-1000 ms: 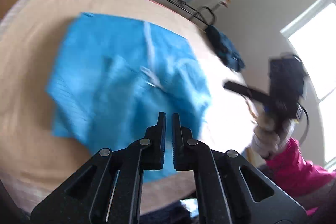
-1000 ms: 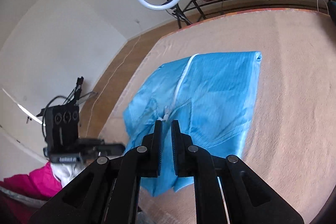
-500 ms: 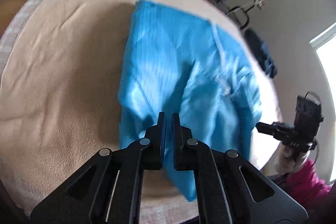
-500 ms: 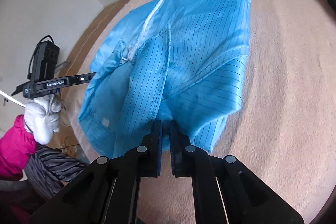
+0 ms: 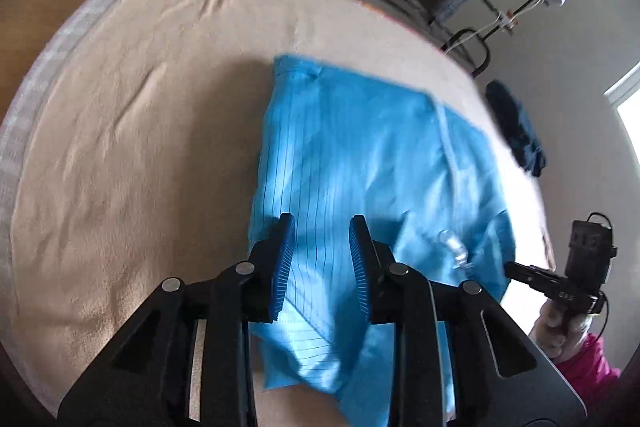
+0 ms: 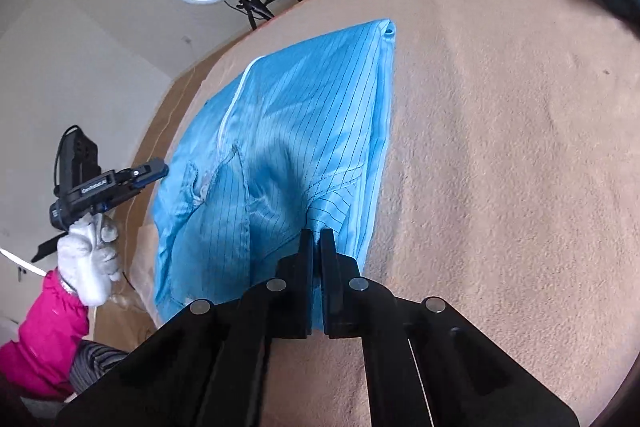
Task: Fold large clothes
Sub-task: 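Press the folded coat flat with both open grippers, then move both open grippers to the end of the folded blue coat, then close both grippers on the folded coat's end, then lift the folded coat with both grippers and carry it toward the clothes rack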
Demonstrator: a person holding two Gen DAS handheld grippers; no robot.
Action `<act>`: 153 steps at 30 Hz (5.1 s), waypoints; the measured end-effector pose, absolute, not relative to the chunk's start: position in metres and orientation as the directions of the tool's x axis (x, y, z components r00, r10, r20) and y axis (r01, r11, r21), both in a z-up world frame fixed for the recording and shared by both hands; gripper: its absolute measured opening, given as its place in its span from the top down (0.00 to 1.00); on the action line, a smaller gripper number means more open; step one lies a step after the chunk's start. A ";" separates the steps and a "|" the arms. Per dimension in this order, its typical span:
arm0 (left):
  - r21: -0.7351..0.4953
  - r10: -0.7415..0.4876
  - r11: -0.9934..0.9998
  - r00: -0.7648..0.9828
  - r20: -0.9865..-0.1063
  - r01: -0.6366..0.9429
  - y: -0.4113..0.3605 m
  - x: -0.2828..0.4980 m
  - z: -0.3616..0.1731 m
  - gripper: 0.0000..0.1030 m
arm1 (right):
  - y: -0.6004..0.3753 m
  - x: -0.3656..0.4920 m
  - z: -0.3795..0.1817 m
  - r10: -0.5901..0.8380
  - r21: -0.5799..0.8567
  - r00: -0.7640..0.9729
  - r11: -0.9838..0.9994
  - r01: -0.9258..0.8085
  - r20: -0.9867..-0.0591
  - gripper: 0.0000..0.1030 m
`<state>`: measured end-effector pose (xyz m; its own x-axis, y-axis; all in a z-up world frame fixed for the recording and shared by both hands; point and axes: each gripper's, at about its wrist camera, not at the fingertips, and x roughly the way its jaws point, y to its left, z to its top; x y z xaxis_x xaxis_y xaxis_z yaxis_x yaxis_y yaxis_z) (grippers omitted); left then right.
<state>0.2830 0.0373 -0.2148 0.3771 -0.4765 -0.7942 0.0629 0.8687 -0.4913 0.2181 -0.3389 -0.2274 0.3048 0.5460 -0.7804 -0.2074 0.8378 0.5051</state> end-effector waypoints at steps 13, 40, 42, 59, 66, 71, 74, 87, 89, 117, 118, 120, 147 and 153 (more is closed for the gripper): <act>-0.559 -0.533 0.825 0.449 -0.718 0.084 0.054 0.309 -0.182 0.74 | -0.376 0.271 -0.186 0.541 0.490 0.411 0.840 -0.233 -0.733 0.69; -0.525 -0.587 0.810 0.381 -0.714 0.263 -0.022 0.368 -0.180 0.74 | -0.292 0.321 -0.183 0.436 0.246 0.371 0.854 -0.459 -0.820 0.79; -0.528 -0.588 0.808 0.379 -0.714 0.259 -0.003 0.349 -0.179 0.74 | -0.297 0.293 -0.178 0.489 0.318 0.334 0.833 -0.452 -0.806 0.79; -0.583 -0.598 0.796 0.361 -0.716 0.161 0.088 0.259 -0.211 0.61 | -0.334 0.212 -0.212 0.393 0.291 0.212 0.874 -0.388 -0.895 0.75; -0.770 -0.729 0.638 0.335 -0.598 0.013 0.121 0.314 -0.227 0.34 | -0.387 0.238 -0.203 0.520 0.477 0.422 0.853 -0.213 -0.743 0.36; -0.854 -0.809 0.515 0.288 -0.512 -0.071 0.123 0.330 -0.262 0.34 | -0.401 0.266 -0.235 0.627 0.631 0.331 0.768 -0.112 -0.705 0.36; -0.875 -0.837 0.479 0.262 -0.480 -0.074 0.126 0.335 -0.270 0.34 | -0.396 0.272 -0.245 0.650 0.648 0.293 0.752 -0.116 -0.701 0.36; -0.876 -0.861 0.483 0.188 -0.473 0.005 0.101 0.355 -0.267 0.41 | -0.380 0.288 -0.256 0.759 0.757 0.236 0.642 -0.119 -0.606 0.47; -0.869 -0.855 0.495 0.183 -0.485 0.011 0.095 0.357 -0.270 0.52 | -0.381 0.283 -0.259 0.771 0.770 0.231 0.627 -0.116 -0.593 0.52; -0.690 -0.717 0.692 0.317 -0.621 0.213 0.020 0.318 -0.179 0.94 | -0.331 0.254 -0.178 0.511 0.432 0.304 0.854 -0.292 -0.804 0.94; -0.687 -0.719 0.690 0.315 -0.619 0.226 0.013 0.316 -0.174 0.94 | -0.336 0.251 -0.173 0.511 0.431 0.312 0.854 -0.291 -0.801 0.94; -0.685 -0.726 0.685 0.308 -0.615 0.246 0.001 0.315 -0.165 0.95 | -0.345 0.245 -0.165 0.508 0.428 0.327 0.856 -0.290 -0.797 0.94; -0.703 -0.825 0.543 0.137 -0.548 0.458 -0.291 0.369 -0.129 0.95 | -0.580 0.230 -0.081 0.314 0.288 0.520 0.948 -0.133 -0.794 0.94; -0.717 -0.850 0.496 0.105 -0.516 0.489 -0.364 0.406 -0.128 0.95 | -0.637 0.251 -0.075 0.244 0.244 0.558 0.967 -0.076 -0.793 0.94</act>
